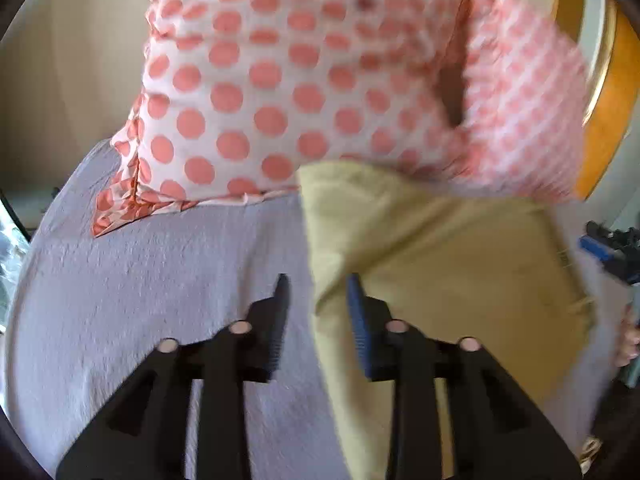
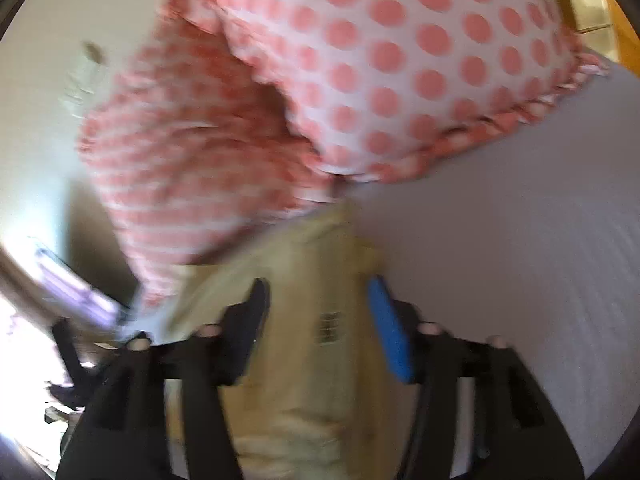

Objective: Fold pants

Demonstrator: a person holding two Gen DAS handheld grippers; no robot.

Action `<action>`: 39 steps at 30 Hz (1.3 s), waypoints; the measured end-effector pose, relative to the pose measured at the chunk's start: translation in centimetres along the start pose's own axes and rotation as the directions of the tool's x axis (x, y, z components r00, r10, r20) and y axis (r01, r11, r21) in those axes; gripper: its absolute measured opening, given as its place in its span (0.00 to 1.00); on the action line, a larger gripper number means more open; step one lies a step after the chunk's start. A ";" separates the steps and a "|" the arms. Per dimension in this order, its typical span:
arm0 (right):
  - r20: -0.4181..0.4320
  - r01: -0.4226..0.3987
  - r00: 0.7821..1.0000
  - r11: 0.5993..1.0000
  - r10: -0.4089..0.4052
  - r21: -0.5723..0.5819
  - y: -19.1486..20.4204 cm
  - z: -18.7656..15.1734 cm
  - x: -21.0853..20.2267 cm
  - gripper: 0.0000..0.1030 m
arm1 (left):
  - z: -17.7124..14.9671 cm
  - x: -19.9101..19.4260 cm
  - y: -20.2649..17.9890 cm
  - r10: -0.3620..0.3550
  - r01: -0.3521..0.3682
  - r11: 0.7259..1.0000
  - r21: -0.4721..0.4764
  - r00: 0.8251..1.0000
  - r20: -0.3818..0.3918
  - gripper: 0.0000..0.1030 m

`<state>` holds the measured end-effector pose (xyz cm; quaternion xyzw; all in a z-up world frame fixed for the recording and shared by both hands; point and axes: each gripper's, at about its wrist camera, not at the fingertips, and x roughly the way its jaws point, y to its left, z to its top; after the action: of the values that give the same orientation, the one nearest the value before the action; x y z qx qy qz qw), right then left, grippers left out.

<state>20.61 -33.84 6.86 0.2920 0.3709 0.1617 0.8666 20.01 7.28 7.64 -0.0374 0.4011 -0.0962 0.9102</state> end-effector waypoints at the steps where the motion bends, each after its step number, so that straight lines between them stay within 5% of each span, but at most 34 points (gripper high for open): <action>1: -0.030 -0.035 0.999 0.999 0.035 -0.004 0.7 -0.2 0.2 0.76 | -0.3 -0.6 -0.3 -0.058 0.058 0.998 -0.010 0.998 0.005 0.48; 3: -0.092 -0.049 0.995 0.999 0.048 -0.013 1.6 -0.8 1.3 0.77 | -0.7 -0.3 -1.6 -0.179 0.178 0.984 -0.021 0.983 -0.036 0.56; 5: -0.173 -0.031 0.984 1.000 0.031 0.002 1.9 -1.6 3.5 0.83 | -1.2 1.5 -3.1 -0.221 0.220 0.975 -0.026 0.968 -0.118 0.57; 7: -0.203 0.022 0.979 0.999 -0.013 0.042 0.8 -2.0 5.1 0.84 | -1.9 4.0 -3.9 -0.165 0.163 0.986 -0.022 0.968 -0.191 0.57; 11: -0.193 0.077 0.979 0.996 -0.070 0.033 1.5 -2.4 4.3 0.84 | -2.3 3.8 -4.9 -0.036 0.042 0.998 0.035 0.984 -0.174 0.60; 13: -0.132 0.140 0.980 0.988 -0.147 -0.059 3.0 -3.7 1.6 0.85 | -3.6 1.1 -4.9 -0.026 0.032 0.999 0.041 0.990 -0.139 0.76; 16: 0.033 0.213 0.977 0.952 -0.211 -0.220 5.7 -7.8 -3.8 0.99 | -6.4 -3.4 -5.2 0.066 -0.062 0.996 0.064 0.996 -0.060 0.97; 20: 0.111 0.306 0.952 0.890 -0.285 -0.338 7.8 -14.6 -6.0 0.99 | -12.7 -8.3 -5.3 0.101 -0.101 0.993 0.059 0.995 0.005 0.98; 24: 0.117 0.376 0.926 0.841 -0.360 -0.389 8.5 -19.6 -3.9 0.99 | -15.6 -9.1 -5.0 0.107 -0.108 0.994 0.026 0.994 0.024 0.98; 30: 0.158 0.454 0.888 0.773 -0.432 -0.442 9.2 -21.3 -2.3 0.99 | -16.3 -7.1 -5.5 0.156 -0.157 0.987 0.029 0.988 0.020 0.98; 39: 0.112 0.438 0.895 0.804 -0.431 -0.402 8.4 -22.0 -2.2 0.99 | -17.1 -6.8 -5.8 0.175 -0.177 0.983 0.054 0.984 0.046 0.98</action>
<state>2.37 -19.88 1.11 0.0090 0.3779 0.0323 0.9253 2.05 3.20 1.85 0.0228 0.3812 -0.0261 0.9238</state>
